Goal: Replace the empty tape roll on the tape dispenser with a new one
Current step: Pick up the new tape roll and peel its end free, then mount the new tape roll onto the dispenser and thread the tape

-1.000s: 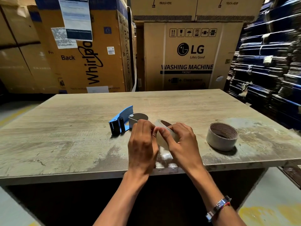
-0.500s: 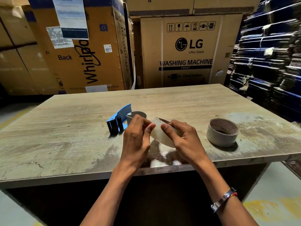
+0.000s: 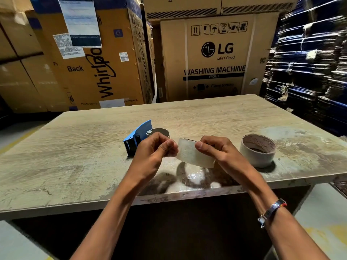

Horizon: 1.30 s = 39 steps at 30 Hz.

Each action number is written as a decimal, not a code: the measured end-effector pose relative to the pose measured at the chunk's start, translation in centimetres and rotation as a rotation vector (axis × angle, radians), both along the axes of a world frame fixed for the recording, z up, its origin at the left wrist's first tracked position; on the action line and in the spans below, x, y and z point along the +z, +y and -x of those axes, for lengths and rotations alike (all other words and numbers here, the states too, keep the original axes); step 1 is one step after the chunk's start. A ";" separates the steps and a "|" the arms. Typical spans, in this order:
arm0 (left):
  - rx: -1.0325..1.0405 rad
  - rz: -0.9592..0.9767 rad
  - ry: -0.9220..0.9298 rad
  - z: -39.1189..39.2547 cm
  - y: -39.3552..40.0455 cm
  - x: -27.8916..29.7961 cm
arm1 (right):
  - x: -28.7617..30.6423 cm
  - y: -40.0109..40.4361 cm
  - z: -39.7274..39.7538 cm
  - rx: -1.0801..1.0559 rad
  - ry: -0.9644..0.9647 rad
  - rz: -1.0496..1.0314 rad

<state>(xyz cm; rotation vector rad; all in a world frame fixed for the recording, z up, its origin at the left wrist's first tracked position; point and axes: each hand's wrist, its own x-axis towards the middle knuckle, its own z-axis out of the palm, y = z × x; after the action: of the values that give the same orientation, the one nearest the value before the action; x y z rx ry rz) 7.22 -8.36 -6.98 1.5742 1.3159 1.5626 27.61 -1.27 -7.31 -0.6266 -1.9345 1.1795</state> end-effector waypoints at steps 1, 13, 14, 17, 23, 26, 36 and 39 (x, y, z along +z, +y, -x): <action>-0.032 0.015 -0.045 0.2 0.1 -0.1 | 0.0 0.1 0.0 0.007 0.002 0.001; -0.305 0.188 -0.311 2.3 1.2 0.0 | -0.1 0.3 -0.2 0.014 -0.009 0.007; -0.298 0.192 -0.312 2.3 1.2 0.0 | -0.1 0.2 -0.2 0.011 -0.007 0.011; -0.275 0.205 -0.305 2.4 1.0 0.0 | 0.0 0.2 -0.1 0.002 -0.020 -0.001; -0.163 0.212 -0.148 2.7 0.4 0.7 | 0.3 -0.2 0.0 -0.040 -0.039 -0.011; 0.104 0.075 0.101 2.9 0.6 1.0 | 0.4 -0.5 0.0 -0.059 -0.015 -0.005; 0.411 0.383 0.859 7.7 3.5 0.7 | 0.0 -1.2 -0.5 -0.162 0.022 -0.050; 0.430 0.303 0.828 8.0 3.2 0.1 | -0.2 -1.1 -0.4 -0.174 0.076 -0.051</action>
<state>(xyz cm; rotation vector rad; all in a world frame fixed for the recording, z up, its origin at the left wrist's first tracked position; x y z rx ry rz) -0.78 -5.15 -6.84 1.8891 2.3288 0.8281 28.03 -2.41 -7.47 -0.6980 -1.8019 1.0274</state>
